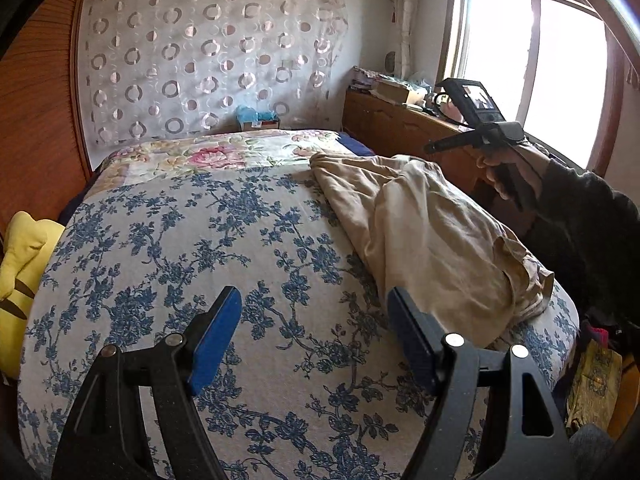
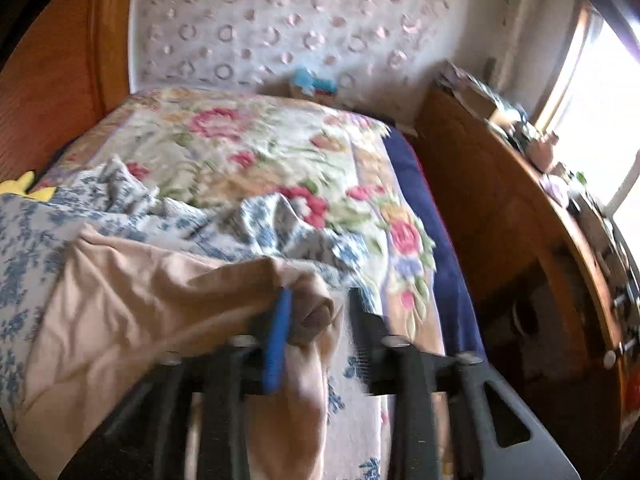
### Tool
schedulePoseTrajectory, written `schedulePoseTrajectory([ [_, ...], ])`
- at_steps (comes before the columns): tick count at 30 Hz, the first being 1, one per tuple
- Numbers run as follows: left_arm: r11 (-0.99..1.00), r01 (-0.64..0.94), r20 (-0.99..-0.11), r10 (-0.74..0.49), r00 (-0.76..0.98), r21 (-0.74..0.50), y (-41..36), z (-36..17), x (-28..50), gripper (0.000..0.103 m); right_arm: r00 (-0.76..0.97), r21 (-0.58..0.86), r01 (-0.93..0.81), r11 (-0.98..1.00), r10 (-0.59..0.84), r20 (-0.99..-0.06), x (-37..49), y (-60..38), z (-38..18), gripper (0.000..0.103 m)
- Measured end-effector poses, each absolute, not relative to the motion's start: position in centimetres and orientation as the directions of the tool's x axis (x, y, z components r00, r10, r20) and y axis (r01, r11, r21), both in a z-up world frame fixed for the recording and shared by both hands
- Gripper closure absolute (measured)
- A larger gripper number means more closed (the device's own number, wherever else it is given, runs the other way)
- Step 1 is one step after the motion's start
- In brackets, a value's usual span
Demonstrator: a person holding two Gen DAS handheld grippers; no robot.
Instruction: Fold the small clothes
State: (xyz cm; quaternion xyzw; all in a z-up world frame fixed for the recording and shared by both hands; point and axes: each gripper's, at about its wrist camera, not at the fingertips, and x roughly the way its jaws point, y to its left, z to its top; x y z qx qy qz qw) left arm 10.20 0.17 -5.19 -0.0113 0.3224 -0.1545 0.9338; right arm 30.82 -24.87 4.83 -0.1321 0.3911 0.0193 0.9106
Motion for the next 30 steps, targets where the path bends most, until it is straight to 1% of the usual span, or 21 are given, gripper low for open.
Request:
schedulePoseTrajectory([
  [4, 0.948, 0.295, -0.598, -0.308, 0.740, -0.122, -0.3, -5.2, 10.1, 0.027, 0.688, -0.202, -0.174, 0.964, -0.028, -0.726, 29.0, -24.9, 5.2, 0.062],
  [9, 0.941, 0.317, -0.606, -0.320, 0.728, -0.116, -1.3, -5.3, 10.0, 0.027, 0.697, -0.156, -0.274, 0.949, 0.084, -0.712, 24.0, -27.7, 6.7, 0.062],
  [13, 0.937, 0.331, -0.610, -0.330, 0.721, -0.115, -2.0, -5.3, 10.0, 0.027, 0.681, -0.162, -0.355, 0.921, 0.136, -0.719, 18.6, -27.6, 6.4, 0.062],
  [18, 0.932, 0.348, -0.622, -0.334, 0.708, -0.104, -2.9, -5.5, 9.9, 0.027, 0.649, -0.123, -0.419, 0.900, 0.202, -0.734, 13.3, -27.6, 5.2, 0.062],
  [22, 0.929, 0.354, -0.628, -0.338, 0.701, -0.105, -3.4, -5.7, 9.8, 0.027, 0.626, -0.101, -0.438, 0.893, 0.223, -0.747, 10.7, -28.5, 4.7, 0.062],
  [29, 0.922, 0.374, -0.645, -0.347, 0.681, -0.102, -4.4, -6.2, 9.8, 0.027, 0.607, -0.086, -0.432, 0.898, 0.219, -0.764, 9.5, -29.7, 4.2, 0.062],
  [30, 0.921, 0.375, -0.647, -0.348, 0.678, -0.102, -4.5, -6.3, 9.8, 0.027, 0.606, -0.078, -0.438, 0.895, 0.230, -0.762, 9.3, -29.8, 4.3, 0.072],
])
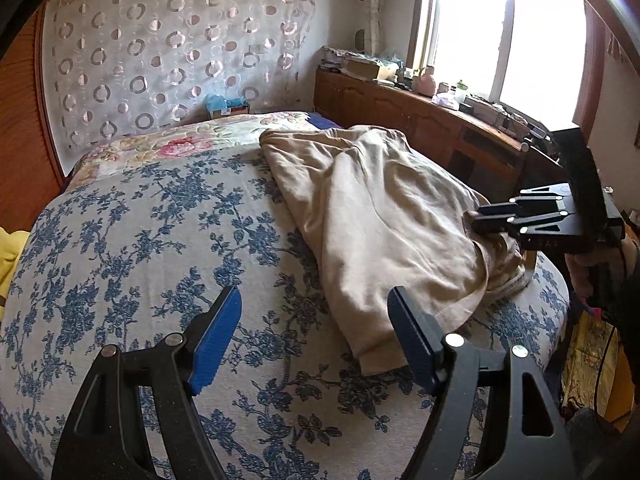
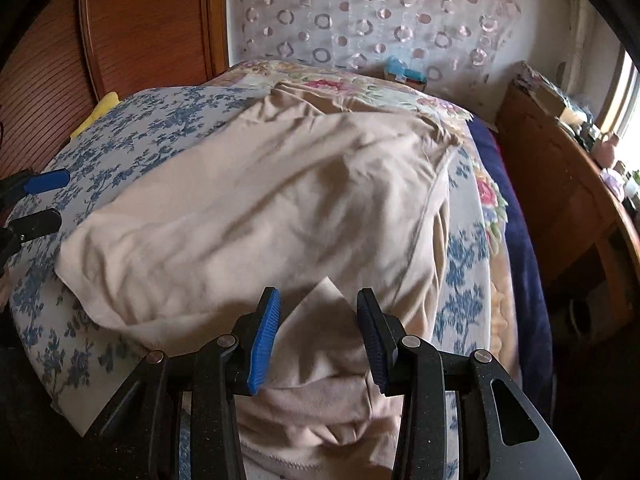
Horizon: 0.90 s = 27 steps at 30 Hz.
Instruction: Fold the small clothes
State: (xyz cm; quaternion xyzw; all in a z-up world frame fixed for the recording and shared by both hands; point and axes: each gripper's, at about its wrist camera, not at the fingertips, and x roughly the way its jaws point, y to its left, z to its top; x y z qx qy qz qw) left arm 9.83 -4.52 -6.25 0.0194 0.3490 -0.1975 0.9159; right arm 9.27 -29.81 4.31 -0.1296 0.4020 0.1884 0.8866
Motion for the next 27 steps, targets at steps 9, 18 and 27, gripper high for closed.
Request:
schedulePoseTrajectory([
  [9, 0.917, 0.385, -0.660, -0.352, 0.664, -0.103, -5.1, -6.6, 9.9, 0.027, 0.671, -0.053, -0.421, 0.906, 0.271, -0.690, 4.7, -33.0, 5.5, 0.101],
  [18, 0.915, 0.390, -0.661, -0.357, 0.660, -0.106, -5.4, -6.7, 9.8, 0.027, 0.700, -0.029, -0.334, 0.942, 0.227, -0.677, -0.1, -36.6, 4.2, 0.101],
  [27, 0.916, 0.388, -0.665, -0.352, 0.659, -0.101, -5.5, -6.7, 9.7, 0.027, 0.718, -0.037, -0.286, 0.958, 0.189, -0.670, -1.4, -36.6, 5.1, 0.100],
])
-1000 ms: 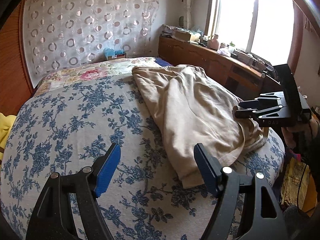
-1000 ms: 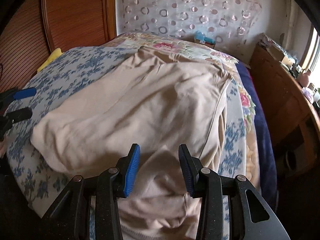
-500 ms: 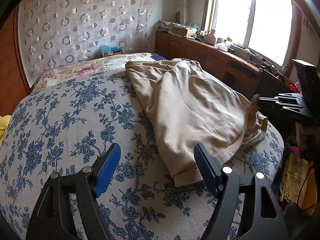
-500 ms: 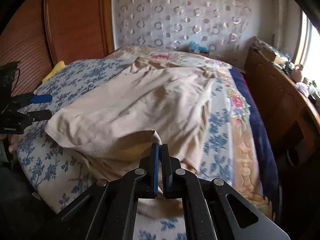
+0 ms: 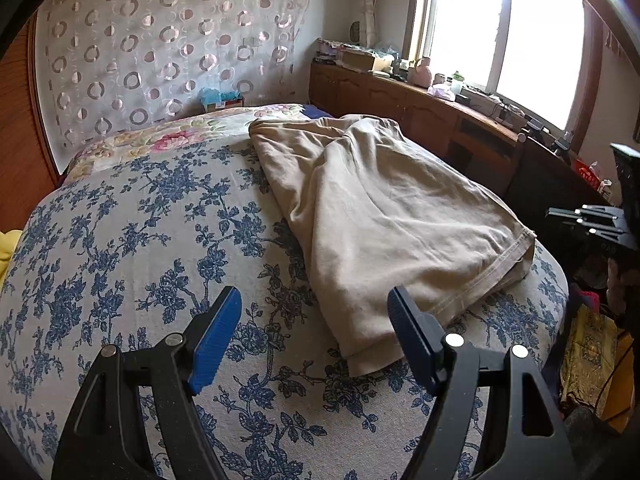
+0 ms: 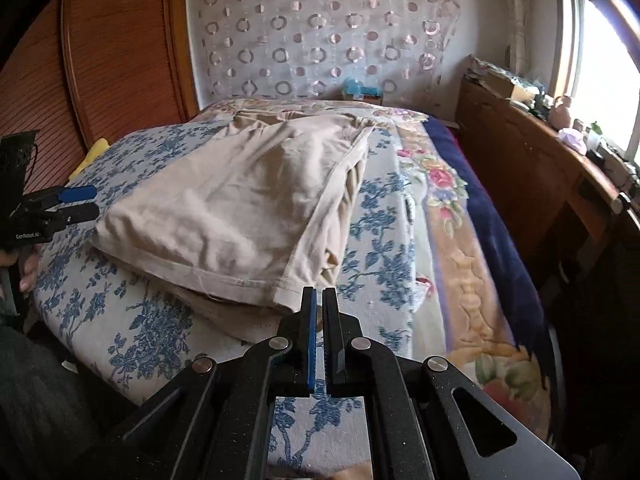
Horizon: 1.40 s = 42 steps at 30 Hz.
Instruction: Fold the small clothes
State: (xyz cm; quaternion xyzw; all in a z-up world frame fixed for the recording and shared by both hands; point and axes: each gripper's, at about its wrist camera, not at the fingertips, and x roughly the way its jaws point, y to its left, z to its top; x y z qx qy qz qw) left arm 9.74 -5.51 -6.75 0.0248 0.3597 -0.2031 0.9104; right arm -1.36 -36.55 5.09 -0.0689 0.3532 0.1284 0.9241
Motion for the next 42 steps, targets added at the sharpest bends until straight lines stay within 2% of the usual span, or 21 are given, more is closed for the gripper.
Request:
schedulePoseTrajectory([
  [2, 0.916, 0.388, -0.667, -0.351, 0.657, -0.101, -5.6, -6.8, 9.8, 0.027, 0.730, -0.036, -0.287, 0.957, 0.194, -0.655, -1.6, -36.4, 5.6, 0.089],
  [4, 0.916, 0.388, -0.669, -0.350, 0.656, -0.099, -5.7, -6.9, 9.8, 0.027, 0.738, -0.033, -0.287, 0.957, 0.199, -0.645, -1.2, -36.1, 5.6, 0.066],
  [6, 0.916, 0.389, -0.670, -0.349, 0.655, -0.097, -5.8, -6.9, 9.8, 0.027, 0.735, -0.022, -0.286, 0.958, 0.205, -0.646, -0.6, -35.5, 5.3, 0.063],
  [10, 0.916, 0.388, -0.670, -0.349, 0.655, -0.097, -5.8, -6.9, 9.8, 0.027, 0.705, 0.005, -0.301, 0.954, 0.226, -0.672, 0.9, -34.4, 3.7, 0.063],
  [12, 0.916, 0.389, -0.670, -0.350, 0.655, -0.098, -5.8, -7.0, 9.8, 0.027, 0.693, 0.003, -0.295, 0.955, 0.216, -0.688, 1.5, -34.1, 3.0, 0.063],
  [14, 0.916, 0.388, -0.670, -0.350, 0.655, -0.099, -5.8, -7.0, 9.8, 0.027, 0.682, 0.009, -0.295, 0.955, 0.217, -0.698, 1.8, -34.2, 2.7, 0.069],
  [16, 0.915, 0.390, -0.671, -0.351, 0.653, -0.100, -5.8, -7.1, 9.8, 0.027, 0.674, 0.016, -0.308, 0.951, 0.230, -0.702, 1.6, -34.4, 2.5, 0.098],
  [21, 0.917, 0.388, -0.676, -0.346, 0.651, -0.096, -5.9, -7.2, 9.8, 0.027, 0.713, 0.006, -0.282, 0.959, 0.214, -0.668, 0.0, -35.8, 3.7, 0.101],
  [27, 0.903, 0.415, -0.683, -0.373, 0.628, -0.112, -6.3, -7.4, 9.8, 0.027, 0.689, 0.036, -0.273, 0.961, 0.222, -0.690, -0.5, -36.6, 3.1, 0.101],
  [32, 0.885, 0.442, -0.706, -0.405, 0.581, -0.144, -7.0, -8.0, 10.0, 0.050, 0.697, 0.029, -0.267, 0.963, 0.214, -0.685, 0.3, -36.5, 3.3, 0.100],
  [33, 0.883, 0.445, -0.712, -0.408, 0.571, -0.149, -7.1, -8.2, 10.1, 0.056, 0.702, 0.019, -0.258, 0.966, 0.201, -0.683, 0.5, -36.5, 3.3, 0.093],
  [34, 0.881, 0.447, -0.718, -0.410, 0.563, -0.153, -7.2, -8.3, 10.2, 0.059, 0.704, 0.012, -0.244, 0.970, 0.185, -0.686, 0.8, -36.5, 3.3, 0.078],
  [36, 0.880, 0.449, -0.730, -0.407, 0.549, -0.153, -7.4, -8.7, 10.3, 0.060, 0.697, 0.026, -0.234, 0.972, 0.186, -0.693, 1.5, -36.7, 2.9, 0.059],
  [41, 0.875, 0.461, -0.749, -0.403, 0.525, -0.148, -7.8, -9.0, 10.3, 0.060, 0.654, 0.054, -0.248, 0.967, 0.208, -0.727, 2.8, -36.4, 1.5, 0.056],
  [42, 0.871, 0.467, -0.750, -0.408, 0.521, -0.150, -7.9, -9.0, 10.3, 0.066, 0.643, 0.066, -0.257, 0.964, 0.221, -0.733, 2.9, -36.3, 1.3, 0.056],
])
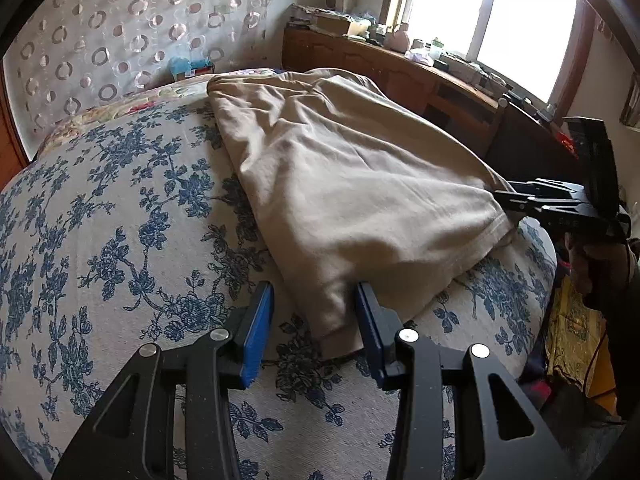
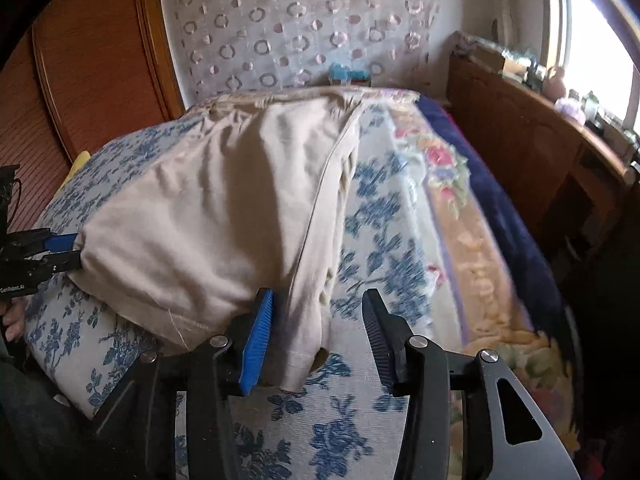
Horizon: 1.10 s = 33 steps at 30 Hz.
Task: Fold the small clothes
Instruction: 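Grasp the folded shirt's end with the left gripper while the right gripper grasps it too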
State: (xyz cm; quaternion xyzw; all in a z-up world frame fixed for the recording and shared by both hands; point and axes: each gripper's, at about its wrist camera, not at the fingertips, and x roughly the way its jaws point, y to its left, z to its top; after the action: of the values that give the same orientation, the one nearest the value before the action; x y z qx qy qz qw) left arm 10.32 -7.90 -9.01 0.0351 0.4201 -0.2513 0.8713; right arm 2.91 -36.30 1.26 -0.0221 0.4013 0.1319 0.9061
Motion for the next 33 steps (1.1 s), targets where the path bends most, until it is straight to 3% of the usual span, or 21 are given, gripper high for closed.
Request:
schedulePoseTrajectory([
  [1, 0.865, 0.475, -0.749, -0.420, 0.512, -0.160, -8.0, -9.1, 10.3, 0.081, 0.631, 0.073, -0.266, 0.961, 0.231, -0.740, 3.0, -36.2, 1.0, 0.056],
  [5, 0.853, 0.503, -0.744, -0.427, 0.515, -0.141, -8.4, -8.7, 9.6, 0.094, 0.617, 0.070, -0.303, 0.951, 0.251, -0.746, 3.2, -35.9, 1.1, 0.056],
  [8, 0.843, 0.519, -0.721, -0.448, 0.529, -0.143, -8.4, -7.6, 8.6, 0.096, 0.597, 0.089, -0.346, 0.934, 0.292, -0.747, 3.2, -35.8, 1.2, 0.080],
  [9, 0.842, 0.521, -0.712, -0.453, 0.537, -0.142, -8.3, -7.3, 8.2, 0.096, 0.598, 0.088, -0.353, 0.932, 0.296, -0.745, 3.2, -35.8, 1.2, 0.094],
  [20, 0.824, 0.547, -0.653, -0.498, 0.571, -0.150, -7.9, -4.3, 6.0, 0.096, 0.684, 0.162, -0.368, 0.916, 0.384, -0.620, 0.4, -38.1, 5.3, 0.097],
  [33, 0.861, 0.489, -0.586, -0.470, 0.660, -0.140, -6.6, 0.0, 13.2, 0.096, 0.755, 0.219, -0.364, 0.905, 0.424, -0.500, 4.5, -38.3, 6.3, 0.097],
])
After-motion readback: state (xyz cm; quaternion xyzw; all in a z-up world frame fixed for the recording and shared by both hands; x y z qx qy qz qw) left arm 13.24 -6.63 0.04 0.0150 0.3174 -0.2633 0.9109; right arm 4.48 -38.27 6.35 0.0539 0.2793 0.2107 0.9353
